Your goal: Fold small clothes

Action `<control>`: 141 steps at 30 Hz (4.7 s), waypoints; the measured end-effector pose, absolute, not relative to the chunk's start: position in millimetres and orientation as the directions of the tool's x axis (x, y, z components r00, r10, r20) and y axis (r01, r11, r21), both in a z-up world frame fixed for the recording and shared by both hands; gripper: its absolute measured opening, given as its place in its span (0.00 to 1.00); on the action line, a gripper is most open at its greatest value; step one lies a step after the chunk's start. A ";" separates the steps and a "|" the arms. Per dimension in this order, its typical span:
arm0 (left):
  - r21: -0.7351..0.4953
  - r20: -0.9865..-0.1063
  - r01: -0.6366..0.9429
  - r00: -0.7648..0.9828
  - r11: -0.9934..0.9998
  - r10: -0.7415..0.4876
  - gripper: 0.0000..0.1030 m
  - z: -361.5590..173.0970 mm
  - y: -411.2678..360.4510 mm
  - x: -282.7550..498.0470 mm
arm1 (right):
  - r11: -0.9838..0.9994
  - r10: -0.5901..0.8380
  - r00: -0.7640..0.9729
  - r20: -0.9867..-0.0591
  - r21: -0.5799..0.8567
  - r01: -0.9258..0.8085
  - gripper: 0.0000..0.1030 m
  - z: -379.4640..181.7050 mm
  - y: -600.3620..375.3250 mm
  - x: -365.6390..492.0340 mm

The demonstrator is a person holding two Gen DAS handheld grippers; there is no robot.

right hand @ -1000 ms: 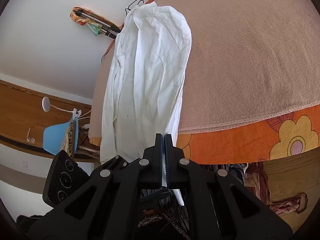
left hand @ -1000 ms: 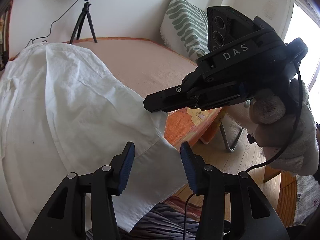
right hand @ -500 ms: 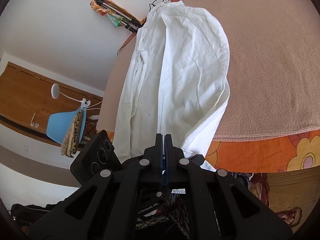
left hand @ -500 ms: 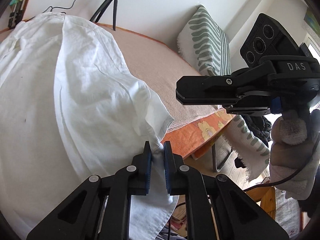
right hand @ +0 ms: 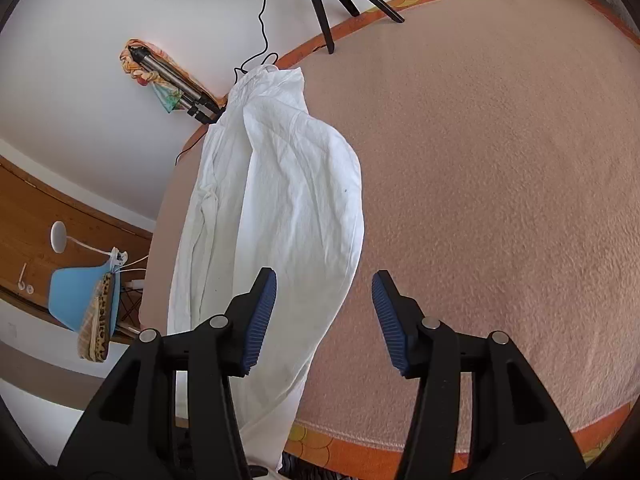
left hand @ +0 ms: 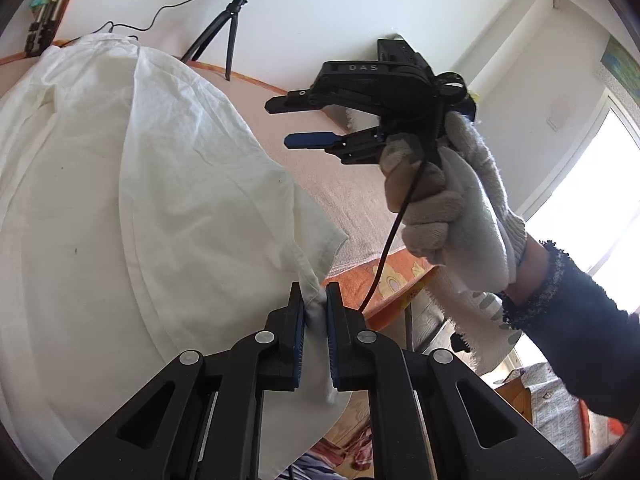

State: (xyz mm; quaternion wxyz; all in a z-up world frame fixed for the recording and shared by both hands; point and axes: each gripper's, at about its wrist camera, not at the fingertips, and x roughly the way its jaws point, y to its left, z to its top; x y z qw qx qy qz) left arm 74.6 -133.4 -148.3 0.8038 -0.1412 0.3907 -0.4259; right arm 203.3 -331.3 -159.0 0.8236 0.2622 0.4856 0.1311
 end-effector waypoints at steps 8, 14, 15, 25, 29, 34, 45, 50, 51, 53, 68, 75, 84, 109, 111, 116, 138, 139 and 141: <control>-0.619 -0.455 0.524 0.368 0.585 -0.811 0.08 -136.5 -98.0 72.7 | 0.866 0.407 0.468 -0.784 0.495 0.076 0.51 -187.9 -312.4 296.5; -0.630 -0.453 0.514 0.366 0.582 -0.813 0.08 -139.2 -87.7 71.9 | 0.804 0.492 0.472 -0.732 0.589 0.076 0.16 -195.8 -300.1 326.0; -0.636 -0.450 0.511 0.365 0.579 -0.815 0.08 -140.1 -86.5 74.0 | 0.808 0.495 0.464 -0.735 0.586 0.067 0.11 -192.8 -295.1 328.0; -0.708 -0.429 0.436 0.360 0.556 -0.828 0.08 -157.3 -67.5 81.0 | 0.954 0.211 0.448 -0.869 0.283 0.101 0.08 -167.2 -277.1 330.9; -0.713 -0.418 0.424 0.383 0.558 -0.824 0.07 -157.5 -53.6 71.1 | 0.971 0.196 0.456 -0.868 0.236 0.032 0.08 -144.7 -250.0 333.9; -0.724 -0.409 0.393 0.416 0.567 -0.812 0.08 -160.5 -30.1 61.6 | 0.984 0.177 0.450 -0.875 0.158 -0.079 0.08 -117.3 -194.5 340.8; -0.757 -0.432 0.275 0.470 0.593 -0.770 0.07 -179.9 18.7 40.2 | 0.964 0.103 0.381 -0.919 -0.002 -0.264 0.08 -135.1 -63.7 363.3; -0.767 -0.481 0.200 0.450 0.609 -0.753 0.08 -191.8 26.5 52.3 | 0.947 0.088 0.318 -0.944 -0.019 -0.319 0.12 -170.6 -29.9 370.9; -0.761 -0.500 0.187 0.443 0.622 -0.745 0.08 -193.0 27.2 54.1 | 0.946 0.073 0.313 -0.947 -0.033 -0.322 0.15 -175.4 -26.3 371.7; -0.744 -0.514 0.196 0.443 0.639 -0.735 0.11 -188.3 28.6 53.7 | 0.943 0.078 0.315 -0.946 -0.032 -0.330 0.27 -173.9 -25.5 371.4; -0.615 -0.495 0.330 0.546 0.717 -0.676 0.28 -137.1 64.2 34.1 | 0.960 0.281 0.522 -0.805 0.228 -0.165 0.59 -70.9 -174.8 300.2; -0.582 -0.499 0.276 0.622 0.765 -0.604 0.28 -139.0 88.7 53.4 | 0.962 0.271 0.463 -0.844 0.254 -0.098 0.59 -114.9 -181.6 344.9; -0.511 -0.598 0.220 0.603 0.831 -0.528 0.28 -180.3 95.9 103.9 | 0.930 0.336 0.457 -0.824 0.367 -0.023 0.59 -150.0 -178.8 422.5; -0.502 -0.592 0.268 0.587 0.823 -0.552 0.28 -193.4 93.8 121.4 | 0.975 0.222 0.479 -0.849 0.191 -0.113 0.01 -151.7 -180.0 533.3; -0.503 -0.594 0.265 0.585 0.823 -0.552 0.28 -193.1 93.9 122.0 | 0.986 0.166 0.477 -0.863 0.134 -0.101 0.02 -159.5 -176.2 534.5; -0.474 -0.596 0.280 0.596 0.835 -0.538 0.28 -192.3 90.6 120.5 | 0.993 0.112 0.517 -0.849 0.108 -0.038 0.07 -146.2 -187.7 520.8; -0.425 -0.530 0.320 0.670 0.847 -0.520 0.41 -127.9 168.4 99.7 | 0.966 0.258 0.703 -0.663 0.185 -0.180 0.57 38.4 -214.0 234.6; -0.437 -0.526 0.315 0.670 0.843 -0.523 0.42 -127.4 172.6 98.2 | 0.964 0.267 0.694 -0.668 0.193 -0.185 0.58 36.5 -211.6 218.3; -0.466 -0.518 0.306 0.667 0.830 -0.536 0.43 -129.6 180.4 95.6 | 0.956 0.292 0.666 -0.686 0.223 -0.190 0.61 25.3 -207.4 186.2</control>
